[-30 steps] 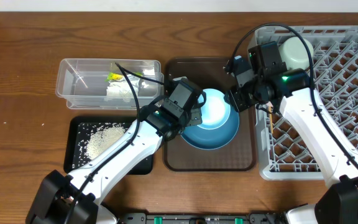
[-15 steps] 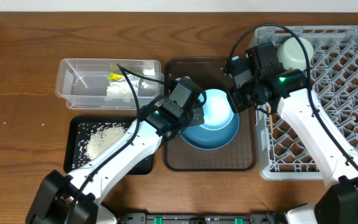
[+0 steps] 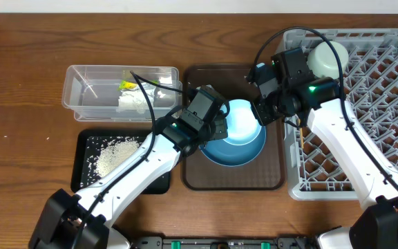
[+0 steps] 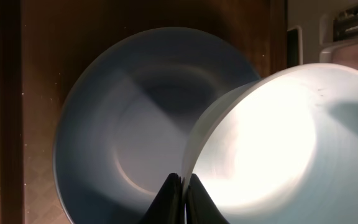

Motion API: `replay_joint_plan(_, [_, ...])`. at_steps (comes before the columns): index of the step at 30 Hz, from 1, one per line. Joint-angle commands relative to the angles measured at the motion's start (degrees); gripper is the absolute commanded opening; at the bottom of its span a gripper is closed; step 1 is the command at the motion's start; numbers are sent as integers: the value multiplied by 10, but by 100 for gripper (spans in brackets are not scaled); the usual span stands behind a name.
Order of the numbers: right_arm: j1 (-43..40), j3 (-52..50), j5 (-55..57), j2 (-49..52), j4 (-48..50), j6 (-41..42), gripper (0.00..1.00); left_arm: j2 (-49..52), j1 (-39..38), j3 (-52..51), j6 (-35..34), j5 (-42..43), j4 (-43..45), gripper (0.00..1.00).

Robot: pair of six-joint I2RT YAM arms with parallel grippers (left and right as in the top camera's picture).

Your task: Sort waste into correct bins and load items into the dishwasher rack

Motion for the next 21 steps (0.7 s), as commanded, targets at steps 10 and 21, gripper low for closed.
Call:
replay_joint_plan(10, [8, -4, -3, 0, -1, 0, 23, -24, -1, 0, 1, 8, 2, 6])
replay_joint_plan(21, [8, -4, 7, 0, -1, 0, 1, -26, -1, 0, 2, 8, 1, 6])
